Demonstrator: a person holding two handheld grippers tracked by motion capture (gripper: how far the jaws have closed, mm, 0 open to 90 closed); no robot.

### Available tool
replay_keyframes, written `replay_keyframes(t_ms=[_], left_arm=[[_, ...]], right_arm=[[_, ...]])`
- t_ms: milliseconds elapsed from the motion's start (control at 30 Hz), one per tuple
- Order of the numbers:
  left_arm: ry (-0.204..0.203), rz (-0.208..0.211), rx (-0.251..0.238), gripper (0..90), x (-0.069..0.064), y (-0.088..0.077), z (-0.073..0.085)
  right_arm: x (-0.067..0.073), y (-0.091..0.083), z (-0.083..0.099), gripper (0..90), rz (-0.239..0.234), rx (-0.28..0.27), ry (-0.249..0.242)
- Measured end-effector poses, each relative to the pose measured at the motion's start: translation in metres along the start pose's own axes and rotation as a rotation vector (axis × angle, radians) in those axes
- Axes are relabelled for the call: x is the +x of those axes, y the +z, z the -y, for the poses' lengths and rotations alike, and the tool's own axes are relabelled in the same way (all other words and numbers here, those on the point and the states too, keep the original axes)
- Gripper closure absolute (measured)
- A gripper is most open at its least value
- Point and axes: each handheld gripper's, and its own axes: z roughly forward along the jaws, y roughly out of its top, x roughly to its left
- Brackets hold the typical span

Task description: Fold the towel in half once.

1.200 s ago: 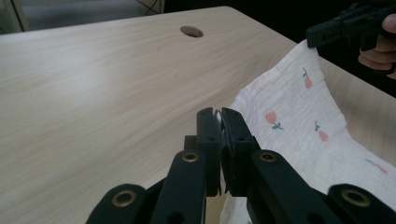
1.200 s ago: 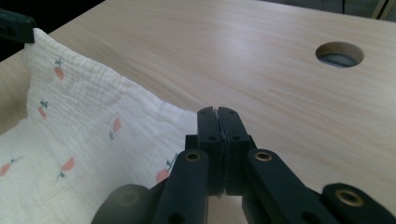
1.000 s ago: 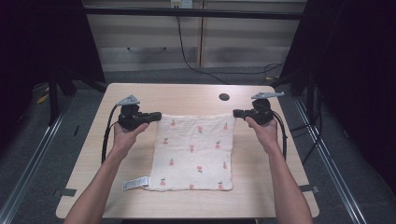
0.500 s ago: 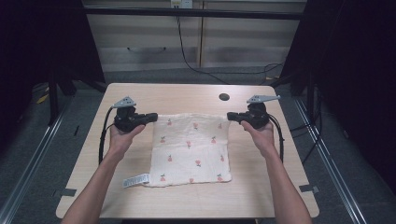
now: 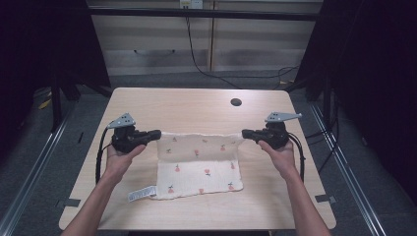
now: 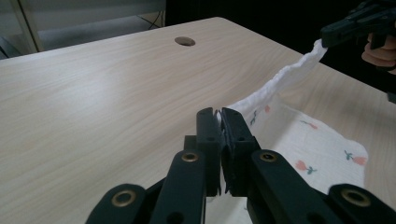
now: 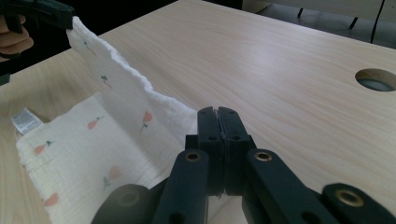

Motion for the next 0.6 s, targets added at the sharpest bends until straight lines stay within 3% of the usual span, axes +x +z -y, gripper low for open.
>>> replay_keyframes(t_ms=[200, 267, 600], left_arm=[[0.008, 0.008, 0.001, 87.0, -0.01, -0.009, 0.011], [-0.01, 0.019, -0.002, 87.0, -0.012, -0.012, 0.015], [-0.008, 0.032, 0.038, 87.0, -0.029, -0.019, 0.038]], right_arm=[[0.008, -0.008, 0.014, 89.4, -0.016, -0.009, 0.005], [0.013, -0.012, 0.018, 89.4, -0.023, -0.017, -0.002], [0.03, -0.02, 0.041, 89.4, -0.05, 0.007, -0.015]])
